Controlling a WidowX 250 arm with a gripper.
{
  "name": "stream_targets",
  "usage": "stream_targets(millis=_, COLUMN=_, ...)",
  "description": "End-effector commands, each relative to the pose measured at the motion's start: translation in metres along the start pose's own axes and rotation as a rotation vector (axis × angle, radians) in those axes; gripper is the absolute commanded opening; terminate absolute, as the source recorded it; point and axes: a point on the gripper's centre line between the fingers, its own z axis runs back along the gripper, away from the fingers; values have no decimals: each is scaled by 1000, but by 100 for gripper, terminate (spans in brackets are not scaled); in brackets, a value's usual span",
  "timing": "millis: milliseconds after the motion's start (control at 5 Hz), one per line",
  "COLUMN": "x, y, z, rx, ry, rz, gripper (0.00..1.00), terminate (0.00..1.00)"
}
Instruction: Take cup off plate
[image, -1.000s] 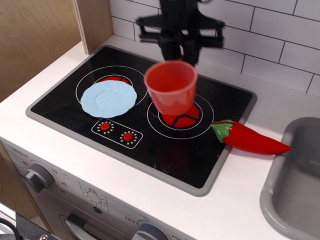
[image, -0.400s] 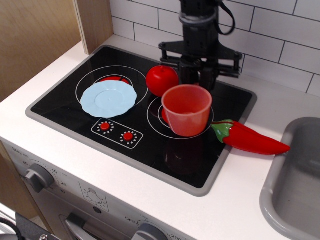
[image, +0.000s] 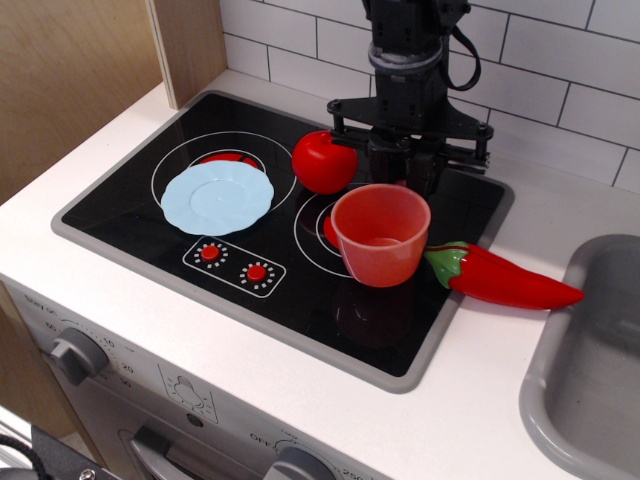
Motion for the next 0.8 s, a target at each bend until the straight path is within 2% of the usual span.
stream_targets(millis=0, x=7, y=-6, z=18, rx=12, ry=-62, rz=7, gripper=100, terminate=0)
stream_targets(millis=200, x=9, y=-8, z=23, rx=24, ry=-72, rz=10, gripper=100, terminate=0)
stream_targets(millis=600, x=7, y=-13, z=39, rx=-13, ry=-109, rz=-5, gripper=100, terminate=0)
